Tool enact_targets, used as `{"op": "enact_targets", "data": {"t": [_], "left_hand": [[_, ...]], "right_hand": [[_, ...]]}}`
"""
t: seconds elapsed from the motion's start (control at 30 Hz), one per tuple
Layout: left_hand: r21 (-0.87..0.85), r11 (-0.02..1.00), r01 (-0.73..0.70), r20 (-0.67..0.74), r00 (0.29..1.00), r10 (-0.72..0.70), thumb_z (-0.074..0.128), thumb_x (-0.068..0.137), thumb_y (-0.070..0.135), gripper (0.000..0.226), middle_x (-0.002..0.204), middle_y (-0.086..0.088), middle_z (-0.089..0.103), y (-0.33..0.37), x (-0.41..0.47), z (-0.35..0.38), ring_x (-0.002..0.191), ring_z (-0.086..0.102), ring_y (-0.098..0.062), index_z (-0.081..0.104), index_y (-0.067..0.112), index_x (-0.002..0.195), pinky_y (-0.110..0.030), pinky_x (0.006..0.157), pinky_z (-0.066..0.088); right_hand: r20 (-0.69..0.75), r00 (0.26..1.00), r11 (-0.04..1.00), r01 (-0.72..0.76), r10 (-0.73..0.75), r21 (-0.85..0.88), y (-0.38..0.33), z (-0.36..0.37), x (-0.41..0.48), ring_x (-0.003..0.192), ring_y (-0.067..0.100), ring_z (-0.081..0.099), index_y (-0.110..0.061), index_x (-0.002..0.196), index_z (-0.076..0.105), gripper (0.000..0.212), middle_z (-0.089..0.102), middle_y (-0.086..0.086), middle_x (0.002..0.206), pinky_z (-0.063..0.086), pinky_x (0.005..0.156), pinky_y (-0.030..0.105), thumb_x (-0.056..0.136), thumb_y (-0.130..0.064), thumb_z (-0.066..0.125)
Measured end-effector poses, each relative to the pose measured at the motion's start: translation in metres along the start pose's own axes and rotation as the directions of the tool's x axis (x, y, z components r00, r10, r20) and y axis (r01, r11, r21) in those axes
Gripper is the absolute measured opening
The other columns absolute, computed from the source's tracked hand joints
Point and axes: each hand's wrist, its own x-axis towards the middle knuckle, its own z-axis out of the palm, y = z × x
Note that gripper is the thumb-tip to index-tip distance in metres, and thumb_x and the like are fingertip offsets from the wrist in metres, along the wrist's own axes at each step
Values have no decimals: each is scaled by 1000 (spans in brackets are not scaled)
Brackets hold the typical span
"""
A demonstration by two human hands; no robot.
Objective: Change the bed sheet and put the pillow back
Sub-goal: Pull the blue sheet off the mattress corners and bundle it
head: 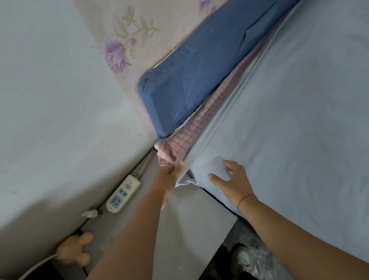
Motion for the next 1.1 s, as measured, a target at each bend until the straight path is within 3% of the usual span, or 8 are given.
{"op": "enact_targets", "data": {"t": [0.13,0.27,0.47,0.57,0.7,0.83,0.97,1.1], "left_hand": [[239,970,-34,84,996,15,75,83,35,28,88,-3,64,-5,-9,-1,85,57,-17,68,9,90,-27,71,39],[167,980,-106,62,993,97,62,93,32,18,100,0,65,-3,-9,-5,101,58,-21,65,18,103,-31,81,40],[42,984,-171,-47,984,173,56,97,18,8,91,-5,63,13,-18,-6,83,59,-21,59,13,103,-19,57,52],[41,991,-129,39,991,127,58,96,33,20,99,-9,72,14,-29,6,93,68,-27,65,16,103,-43,86,56],[-61,997,47,285,958,-27,69,74,58,53,103,-10,73,16,-49,14,95,70,-26,66,14,104,-40,87,57],[-65,981,181,452,882,-133,82,66,29,65,113,-13,70,14,-51,9,104,68,-29,59,2,121,-36,86,57],[-31,976,215,517,840,-168,77,74,8,55,118,-15,68,14,-53,14,109,66,-29,58,-3,124,-32,87,55],[-56,966,253,509,839,-190,69,83,7,48,125,-21,63,18,-62,22,106,65,-29,55,-10,126,-30,88,55]], "right_hand": [[-1,1000,1000,3,-3,2,-1,10,-9,126,17,43,-14,139,43,65,38,4,138,41,94,27,83,-30,72],[0,1000,1000,-11,11,6,3,13,-16,130,18,41,-15,141,42,67,37,3,141,42,102,32,83,-31,71],[23,1000,999,-4,4,33,10,15,-24,127,14,41,-13,140,42,69,37,1,138,39,101,26,82,-29,74],[67,998,1000,18,-19,18,15,20,-25,120,14,46,-18,136,45,73,42,-1,131,46,93,26,73,-31,81],[146,986,995,85,-77,-52,27,25,-26,115,12,54,-34,125,53,83,54,-2,124,55,91,31,51,-53,85],[272,959,984,125,-87,-127,50,15,-31,119,10,50,-34,127,48,91,49,-5,128,51,96,33,48,-59,86],[245,964,977,140,-98,-160,67,3,-47,105,12,54,-23,114,59,63,54,-3,112,50,90,29,59,-45,80],[170,975,974,167,-141,-151,68,-3,-44,73,18,59,-8,83,69,18,64,5,78,48,66,24,77,-24,73]]}}
